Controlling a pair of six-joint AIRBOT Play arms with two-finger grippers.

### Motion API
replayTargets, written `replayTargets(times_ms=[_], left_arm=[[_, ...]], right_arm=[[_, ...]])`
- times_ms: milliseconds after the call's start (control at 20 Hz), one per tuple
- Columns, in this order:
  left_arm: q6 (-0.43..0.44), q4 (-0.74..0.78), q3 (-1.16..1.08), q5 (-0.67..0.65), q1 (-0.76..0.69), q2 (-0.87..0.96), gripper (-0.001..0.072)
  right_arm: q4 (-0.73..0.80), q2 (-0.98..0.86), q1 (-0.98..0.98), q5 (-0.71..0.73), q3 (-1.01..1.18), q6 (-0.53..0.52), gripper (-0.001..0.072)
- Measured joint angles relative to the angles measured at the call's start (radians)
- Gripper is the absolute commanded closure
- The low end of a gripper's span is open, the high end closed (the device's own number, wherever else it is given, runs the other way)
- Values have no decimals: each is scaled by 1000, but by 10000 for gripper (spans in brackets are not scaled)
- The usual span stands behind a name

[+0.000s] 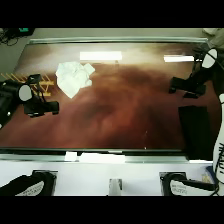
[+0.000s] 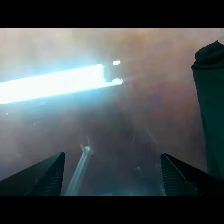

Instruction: Fold the shirts.

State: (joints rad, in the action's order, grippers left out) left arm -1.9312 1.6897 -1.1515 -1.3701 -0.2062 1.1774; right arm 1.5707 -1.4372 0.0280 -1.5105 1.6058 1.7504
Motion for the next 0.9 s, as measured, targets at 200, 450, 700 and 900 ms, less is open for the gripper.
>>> replayTargets(times_ms=[200,450,700,900], left_arm=[[0,0,0,0,0,0,-10],[0,0,0,0,0,0,-10],[0,0,0,0,0,0,-10],[0,0,0,27,0,0,-10]], right_arm=[[0,0,0,0,0,0,98],[0,0,0,0,0,0,98],[0,0,0,0,0,0,98],[0,0,0,0,0,0,98]])
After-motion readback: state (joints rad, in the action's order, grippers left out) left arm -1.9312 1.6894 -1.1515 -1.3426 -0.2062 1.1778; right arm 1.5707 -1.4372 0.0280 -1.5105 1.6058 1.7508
